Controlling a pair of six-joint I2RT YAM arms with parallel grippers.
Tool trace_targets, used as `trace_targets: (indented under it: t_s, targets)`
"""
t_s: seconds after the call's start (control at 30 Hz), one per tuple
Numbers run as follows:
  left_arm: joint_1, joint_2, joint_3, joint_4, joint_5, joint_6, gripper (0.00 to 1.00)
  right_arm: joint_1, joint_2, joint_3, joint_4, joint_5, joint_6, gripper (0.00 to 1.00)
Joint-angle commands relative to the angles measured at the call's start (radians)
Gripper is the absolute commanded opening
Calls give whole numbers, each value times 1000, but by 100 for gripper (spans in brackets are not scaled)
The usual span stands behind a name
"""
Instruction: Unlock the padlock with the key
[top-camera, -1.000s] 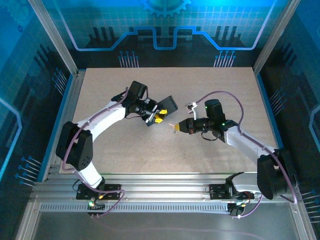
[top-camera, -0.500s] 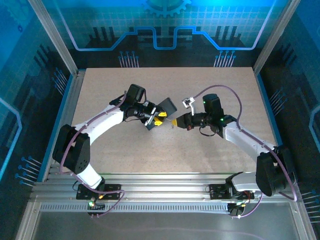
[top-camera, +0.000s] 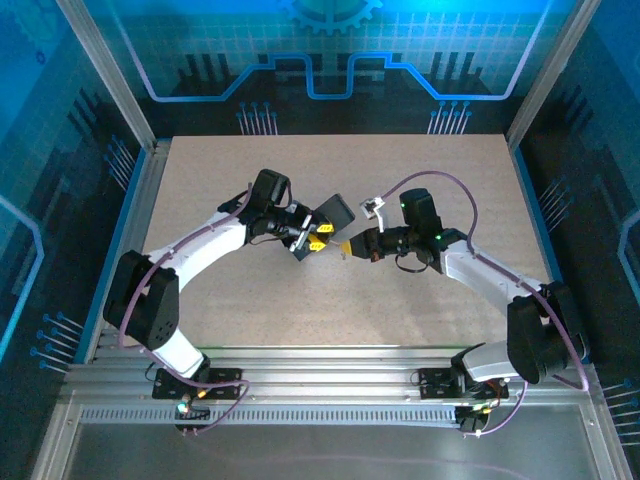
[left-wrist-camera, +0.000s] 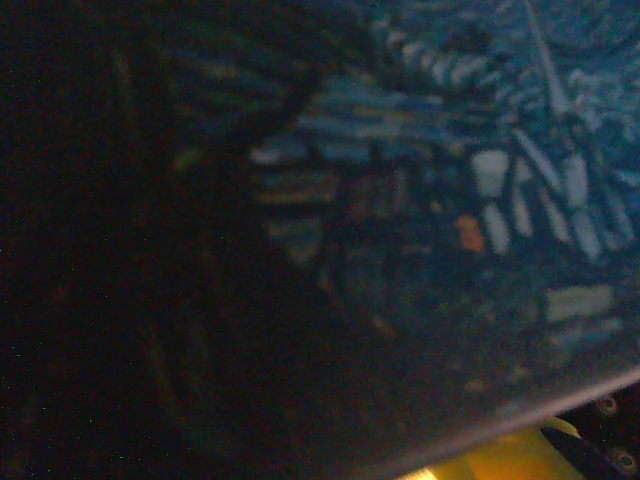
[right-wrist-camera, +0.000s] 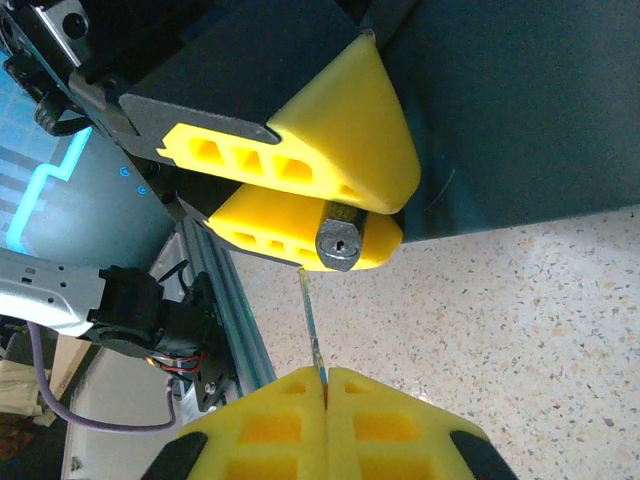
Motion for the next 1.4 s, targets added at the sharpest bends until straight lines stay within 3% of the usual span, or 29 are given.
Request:
trace_targets:
  t_s: [0.0,0.93,1.37]
  targets:
    - [7,-55,-8,54,41,-8,0,13,13,20,3,20,-5,0]
    - [7,-68,-29,76,33,-27,0,15,49,20,76,20,72,0]
    - [8,-65,-12,40,15,1,0,48,101,68,127,18,182,0]
